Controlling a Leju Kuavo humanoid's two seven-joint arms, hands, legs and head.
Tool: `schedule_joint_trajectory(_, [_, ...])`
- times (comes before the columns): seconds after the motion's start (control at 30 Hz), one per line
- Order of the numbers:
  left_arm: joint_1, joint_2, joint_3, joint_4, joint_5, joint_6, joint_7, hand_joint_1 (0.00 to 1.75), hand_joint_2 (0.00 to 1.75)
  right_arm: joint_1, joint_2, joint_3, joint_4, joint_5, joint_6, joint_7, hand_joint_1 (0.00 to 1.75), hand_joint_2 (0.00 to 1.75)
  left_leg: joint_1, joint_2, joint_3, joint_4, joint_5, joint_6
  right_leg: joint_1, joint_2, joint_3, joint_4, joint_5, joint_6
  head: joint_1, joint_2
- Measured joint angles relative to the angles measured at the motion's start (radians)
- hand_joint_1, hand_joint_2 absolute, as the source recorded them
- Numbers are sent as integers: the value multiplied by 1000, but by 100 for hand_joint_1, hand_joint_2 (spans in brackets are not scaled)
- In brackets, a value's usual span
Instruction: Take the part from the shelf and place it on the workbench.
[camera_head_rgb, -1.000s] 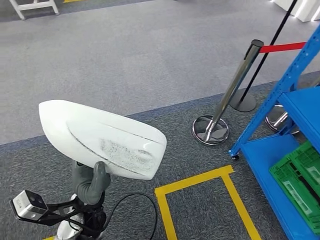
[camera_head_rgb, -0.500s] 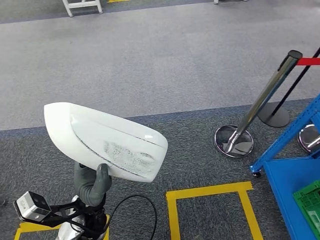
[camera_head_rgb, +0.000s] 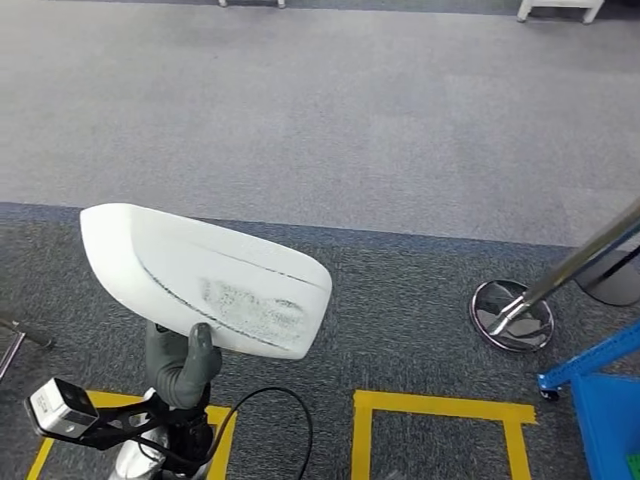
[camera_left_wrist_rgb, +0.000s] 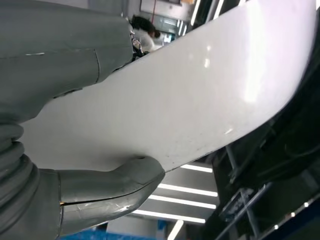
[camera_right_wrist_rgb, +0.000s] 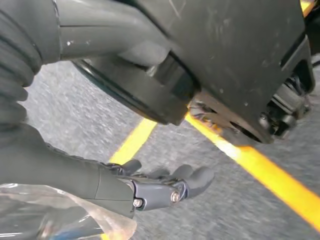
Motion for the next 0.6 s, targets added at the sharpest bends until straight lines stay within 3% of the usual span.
schedule_joint_trajectory(0.07, [-1,-2,0,1,6,-3,1,175,175,-6,0,0,0,-1,0,-3,0,175,2,-27,1,0,-1,2,-1,25,-71,119,-32,5,4,0])
schedule_joint_trajectory(0.1, [0,-3,0,2,9,-4,1,175,175,-10,0,0,-1,-1,0,-3,0,175,3,-41,3,1,-2,1,-2,26,-91,141,-25,7,4,0])
schedule_joint_trajectory(0.13, [0,-3,1,2,11,-5,1,175,175,-12,-1,0,-1,-1,0,-3,0,175,4,-56,5,1,-4,0,-3,27,-93,128,0,10,5,0])
schedule_joint_trajectory(0.17, [0,-3,1,2,13,-5,1,175,175,-12,-1,1,-1,0,0,-2,0,175,5,-73,8,4,-6,-4,-6,32,-78,79,42,13,5,0])
schedule_joint_trajectory(0.23, [-1,-3,1,3,15,-6,1,175,175,-7,0,2,0,0,1,0,0,175,8,-104,7,16,-14,-15,-19,86,-35,-33,105,22,7,0])
schedule_joint_trajectory(0.3, [-2,-4,2,3,16,-6,2,175,175,-4,3,4,0,0,2,-1,0,175,9,-129,-8,29,-15,-26,-28,137,-11,-88,111,21,8,0])
schedule_joint_trajectory(0.33, [-2,-4,2,3,16,-6,2,175,175,-4,5,4,0,0,2,-1,0,175,9,-142,-15,32,-12,-29,-28,142,-7,-94,107,16,8,0])
schedule_joint_trajectory(0.37, [-2,-5,2,3,16,-7,3,175,175,-4,6,4,0,0,2,-2,0,175,11,-154,-20,32,-10,-33,-27,129,-4,-96,105,8,8,0])
schedule_joint_trajectory(0.4, [-2,-4,2,3,16,-7,3,175,175,-5,6,4,0,0,2,-2,0,175,11,-151,-23,36,-12,-36,-26,115,-1,-98,105,4,7,0])
schedule_joint_trajectory(0.47, [-3,-4,2,3,16,-7,2,175,175,-4,7,4,0,2,-1,-1,0,175,10,-105,-47,89,-41,-45,-24,84,8,-100,104,-5,2,0])
schedule_joint_trajectory(0.53, [-3,-4,2,3,16,-7,2,175,175,0,7,4,0,4,-8,-1,0,175,11,-47,-105,210,-93,-52,-18,51,16,-100,98,-13,-4,0])
schedule_joint_trajectory(0.6, [-2,-4,2,3,16,-7,2,175,175,2,6,4,0,5,-13,-1,0,175,12,-31,-155,302,-114,-51,-13,19,23,-100,89,-18,-5,0])
